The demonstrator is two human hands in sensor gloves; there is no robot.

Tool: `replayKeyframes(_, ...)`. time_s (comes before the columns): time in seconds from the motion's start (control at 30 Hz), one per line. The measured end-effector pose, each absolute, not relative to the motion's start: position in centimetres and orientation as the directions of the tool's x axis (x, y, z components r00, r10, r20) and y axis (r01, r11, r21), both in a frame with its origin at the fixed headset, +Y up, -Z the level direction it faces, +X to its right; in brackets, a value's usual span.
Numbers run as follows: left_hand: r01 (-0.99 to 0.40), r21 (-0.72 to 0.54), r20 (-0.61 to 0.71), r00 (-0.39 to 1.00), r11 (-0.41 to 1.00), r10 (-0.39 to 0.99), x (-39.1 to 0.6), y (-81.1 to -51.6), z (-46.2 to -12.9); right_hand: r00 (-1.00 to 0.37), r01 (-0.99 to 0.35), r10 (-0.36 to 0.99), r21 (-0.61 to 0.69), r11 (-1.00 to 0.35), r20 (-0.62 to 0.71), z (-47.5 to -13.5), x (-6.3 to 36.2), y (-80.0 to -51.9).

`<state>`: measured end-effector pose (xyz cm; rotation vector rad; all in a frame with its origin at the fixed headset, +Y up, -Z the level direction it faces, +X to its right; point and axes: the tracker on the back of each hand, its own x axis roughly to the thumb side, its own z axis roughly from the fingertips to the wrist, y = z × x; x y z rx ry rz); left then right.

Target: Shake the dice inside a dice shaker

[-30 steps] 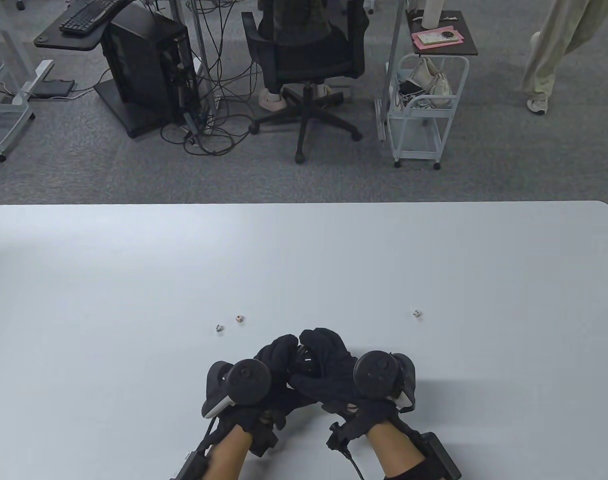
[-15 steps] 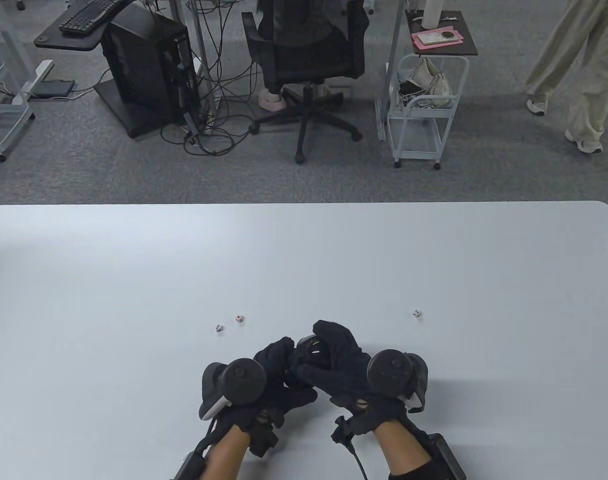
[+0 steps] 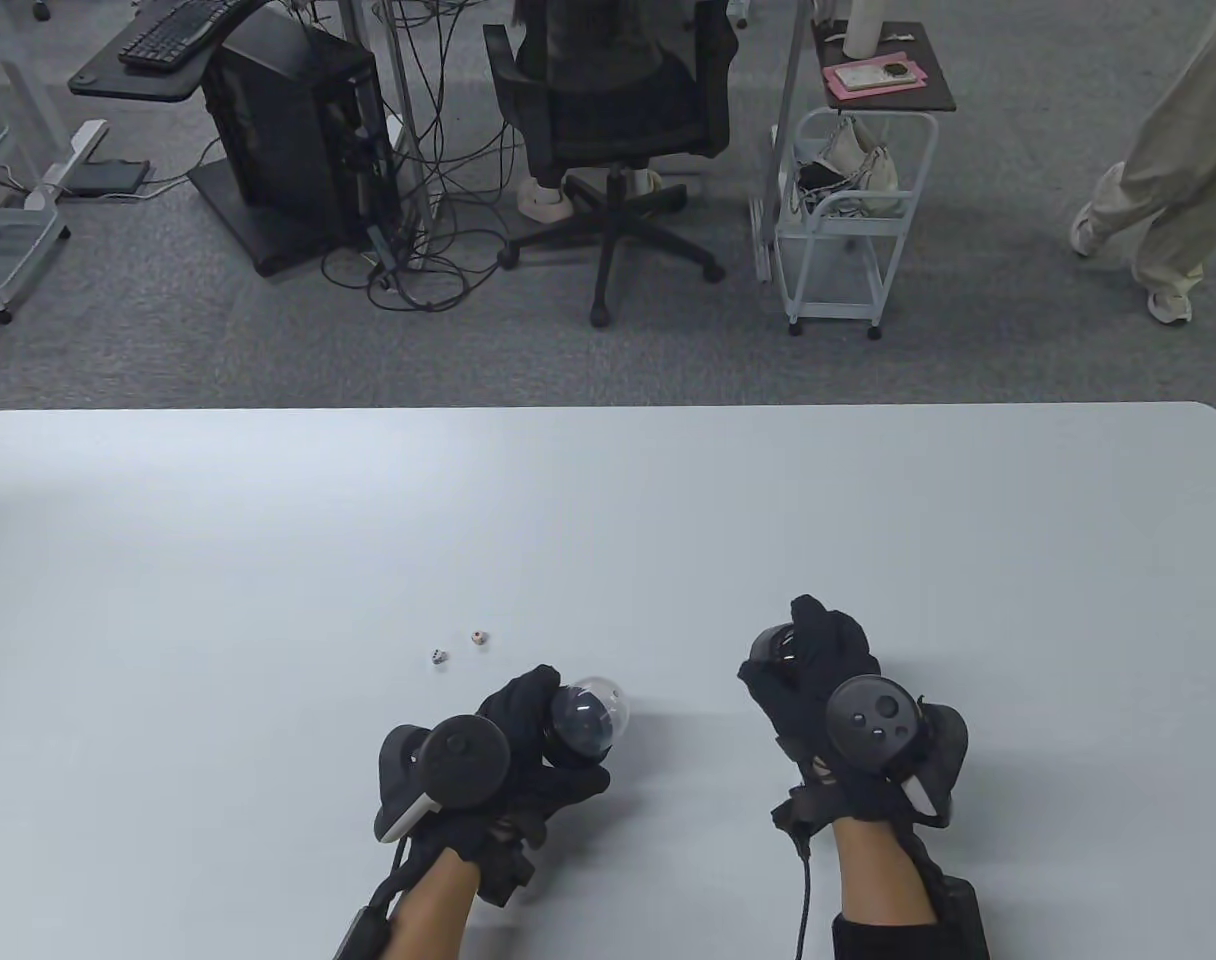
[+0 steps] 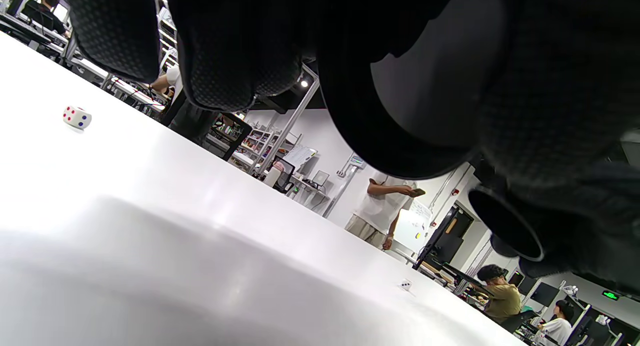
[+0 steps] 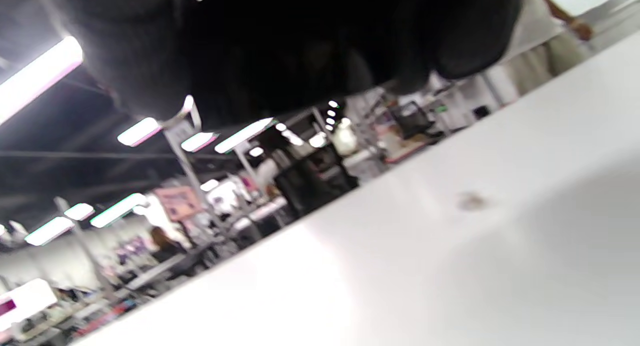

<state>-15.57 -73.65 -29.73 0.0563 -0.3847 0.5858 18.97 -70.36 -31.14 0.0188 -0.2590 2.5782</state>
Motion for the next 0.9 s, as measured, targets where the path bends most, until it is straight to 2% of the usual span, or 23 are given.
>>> replayKeyframes(0.17,-0.549,-0.059,0.365,0.766,0.834,0.530,-15.7,-73.6,-29.7,-0.846,-0.516,0.521,-0.073,-0.854,-0.117,-31.8,21.0,-71.6)
replayKeyframes(0.5,-0.543,-0.073,0.368,0.765,0.837,0.529,-15.7,-73.7,-29.7,-0.840,-0.444,0.426,-0.027,-0.896,-0.335,-32.8,24.0,-73.9)
replayKeyframes(0.63,-0.539,-0.074,0.363,0.769,0.839,0.527,-15.8,-73.6,-29.7,-0.814,-0.471,0.381,0.115,-0.875,-0.438,-33.3,25.0,-75.5)
replayKeyframes(0.8,-0.532,-0.078,0.355,0.776,0.843,0.522,-15.8,-73.6,-29.7,-0.809,-0.485,0.398,0.107,-0.868,-0.433,-33.4,25.0,-75.5)
replayKeyframes(0.9,-0.528,-0.078,0.351,0.779,0.846,0.519,-15.8,-73.6,-29.7,-0.844,-0.446,0.420,0.001,-0.895,-0.334,-33.1,24.1,-74.3)
